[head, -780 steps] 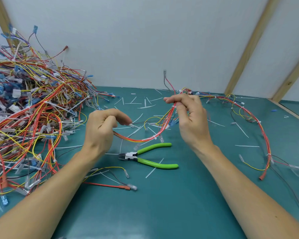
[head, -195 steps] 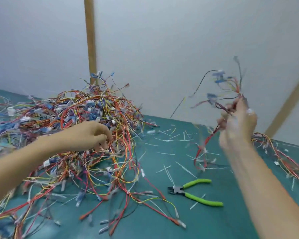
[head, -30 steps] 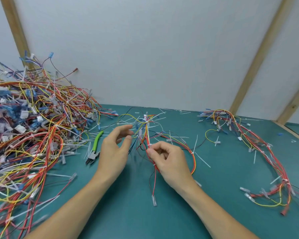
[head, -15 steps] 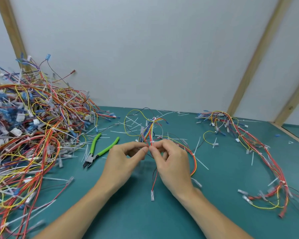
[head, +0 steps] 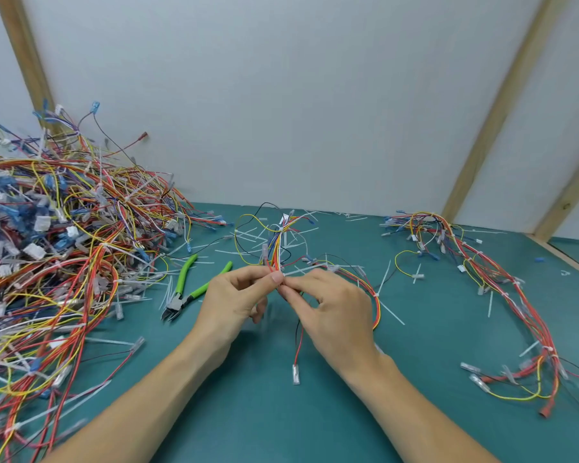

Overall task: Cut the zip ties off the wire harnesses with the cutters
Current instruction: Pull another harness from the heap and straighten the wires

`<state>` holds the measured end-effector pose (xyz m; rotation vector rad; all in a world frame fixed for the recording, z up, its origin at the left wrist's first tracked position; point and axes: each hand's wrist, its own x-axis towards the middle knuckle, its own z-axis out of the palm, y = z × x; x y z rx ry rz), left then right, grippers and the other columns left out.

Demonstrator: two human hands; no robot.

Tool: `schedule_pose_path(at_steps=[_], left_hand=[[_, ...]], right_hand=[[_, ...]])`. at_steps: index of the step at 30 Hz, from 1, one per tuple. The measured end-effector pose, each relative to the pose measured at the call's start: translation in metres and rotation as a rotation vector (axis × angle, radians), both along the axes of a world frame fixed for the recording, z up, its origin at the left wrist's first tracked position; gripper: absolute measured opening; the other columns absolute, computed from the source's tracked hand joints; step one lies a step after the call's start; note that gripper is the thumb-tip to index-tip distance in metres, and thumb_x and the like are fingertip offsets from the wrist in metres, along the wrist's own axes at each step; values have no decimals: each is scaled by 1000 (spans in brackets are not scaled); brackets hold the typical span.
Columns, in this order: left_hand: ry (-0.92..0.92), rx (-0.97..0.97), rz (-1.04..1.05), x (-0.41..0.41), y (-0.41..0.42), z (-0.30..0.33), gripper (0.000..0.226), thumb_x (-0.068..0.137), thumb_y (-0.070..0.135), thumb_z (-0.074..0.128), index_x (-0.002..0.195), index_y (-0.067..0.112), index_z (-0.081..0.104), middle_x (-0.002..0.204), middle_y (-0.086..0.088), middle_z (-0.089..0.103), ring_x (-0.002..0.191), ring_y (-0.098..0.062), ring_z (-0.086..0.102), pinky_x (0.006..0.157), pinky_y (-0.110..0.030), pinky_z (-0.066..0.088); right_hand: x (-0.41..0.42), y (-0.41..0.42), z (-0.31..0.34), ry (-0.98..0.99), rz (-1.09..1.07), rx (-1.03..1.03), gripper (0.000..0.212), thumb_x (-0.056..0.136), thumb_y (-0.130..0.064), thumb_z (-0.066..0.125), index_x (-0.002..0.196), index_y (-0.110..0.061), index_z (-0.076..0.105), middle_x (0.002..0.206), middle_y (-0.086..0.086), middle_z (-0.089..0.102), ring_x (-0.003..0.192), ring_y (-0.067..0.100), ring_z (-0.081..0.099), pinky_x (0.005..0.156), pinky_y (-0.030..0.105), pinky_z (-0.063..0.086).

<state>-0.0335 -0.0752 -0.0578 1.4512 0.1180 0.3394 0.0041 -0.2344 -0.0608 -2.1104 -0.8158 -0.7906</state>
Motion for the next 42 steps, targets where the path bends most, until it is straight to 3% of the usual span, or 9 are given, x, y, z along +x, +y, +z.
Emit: schedule_pose_path(at_steps=[7, 9, 13, 20, 24, 31, 34, 37, 42], left_hand=[[3, -48, -20, 4, 6, -2, 12, 92, 19, 69, 94, 8, 74, 75, 0, 69, 71, -12, 64, 63, -30, 52], [18, -80, -48, 5, 11, -3, 17, 94, 20, 66, 101, 6, 71, 79, -1, 67, 77, -12, 64, 69, -33, 51], [36, -121, -108, 4, 18, -5, 11, 99, 19, 58, 105, 12, 65, 81, 5, 64, 79, -9, 61, 66, -21, 48], [6, -199, -146, 4, 20, -5, 14, 85, 30, 63, 96, 21, 63, 81, 9, 64, 77, -6, 63, 71, -25, 47], [-11, -308, -134, 5, 23, -5, 7, 85, 27, 63, 91, 23, 63, 81, 9, 67, 74, -5, 64, 74, -30, 44], [-18, -395, -153, 6, 22, -4, 2, 88, 23, 61, 89, 21, 62, 81, 6, 64, 75, -8, 63, 78, -30, 49], [-15, -407, -137, 6, 21, -4, 2, 90, 21, 61, 91, 19, 61, 81, 4, 64, 77, -11, 62, 80, -30, 53], [1, -389, -96, 7, 21, -4, 5, 95, 17, 61, 92, 17, 65, 84, 3, 70, 78, -11, 65, 78, -28, 56], [28, -190, 35, 8, 19, -6, 9, 96, 18, 66, 93, 10, 70, 81, -6, 70, 74, -15, 70, 62, -24, 57]], right_hand=[[3, -4, 3, -9, -45, 113, 9, 94, -28, 74, 102, -31, 76, 96, -18, 70, 94, 7, 63, 81, 21, 48], [7, -9, 6, 30, -102, 212, 10, 97, -22, 65, 103, -29, 69, 97, -19, 62, 94, 3, 60, 78, 14, 44], [12, -16, 3, 156, -141, 210, 12, 100, -29, 57, 89, -30, 62, 80, -21, 58, 76, -1, 54, 65, 12, 35], [5, -8, -3, 279, 13, -56, 38, 90, -46, 51, 67, -20, 66, 65, -10, 64, 73, 12, 59, 72, 38, 50], [0, -5, -3, 313, 79, -110, 32, 85, -53, 58, 70, -26, 69, 65, -25, 61, 74, 9, 60, 74, 33, 50], [1, -2, -7, 433, 192, -68, 13, 87, -40, 68, 84, -30, 75, 75, -19, 70, 73, 13, 63, 77, 34, 53], [1, -1, -8, 467, 244, -27, 5, 90, -27, 74, 88, -26, 79, 78, -17, 72, 75, 11, 65, 73, 21, 49], [2, 1, -9, 462, 230, 20, 6, 91, -18, 75, 87, -22, 78, 76, -15, 71, 75, 9, 64, 67, 8, 38], [1, 0, -9, 424, 144, 73, 8, 90, -18, 72, 84, -23, 73, 72, -11, 67, 69, 7, 60, 63, 13, 36]])
